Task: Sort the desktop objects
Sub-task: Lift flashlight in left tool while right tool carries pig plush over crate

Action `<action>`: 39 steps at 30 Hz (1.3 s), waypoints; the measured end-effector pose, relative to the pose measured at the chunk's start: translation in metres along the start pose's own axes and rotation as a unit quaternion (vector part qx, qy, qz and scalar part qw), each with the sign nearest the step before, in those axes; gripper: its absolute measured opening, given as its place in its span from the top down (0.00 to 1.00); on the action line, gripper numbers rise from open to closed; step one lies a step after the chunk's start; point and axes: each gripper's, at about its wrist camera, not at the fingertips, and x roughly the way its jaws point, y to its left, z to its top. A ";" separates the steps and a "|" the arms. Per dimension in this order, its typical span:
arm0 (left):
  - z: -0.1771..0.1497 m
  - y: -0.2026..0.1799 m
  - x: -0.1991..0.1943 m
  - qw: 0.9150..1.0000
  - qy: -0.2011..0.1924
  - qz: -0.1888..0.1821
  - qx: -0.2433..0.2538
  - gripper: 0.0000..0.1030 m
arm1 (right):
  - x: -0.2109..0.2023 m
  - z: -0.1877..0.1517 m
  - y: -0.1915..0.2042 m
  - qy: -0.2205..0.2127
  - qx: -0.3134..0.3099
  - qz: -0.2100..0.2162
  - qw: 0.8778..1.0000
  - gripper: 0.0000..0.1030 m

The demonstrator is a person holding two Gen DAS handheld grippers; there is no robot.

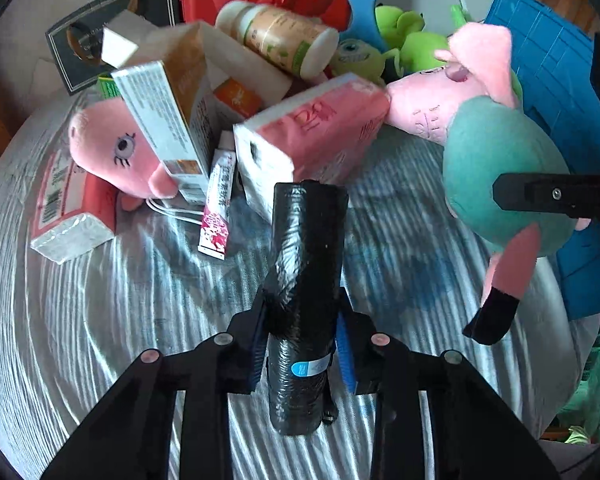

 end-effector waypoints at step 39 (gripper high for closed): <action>0.119 -0.372 -0.239 0.926 -0.311 -0.137 0.165 0.72 | -0.394 -0.108 -0.187 -0.385 0.058 -0.161 0.907 0.24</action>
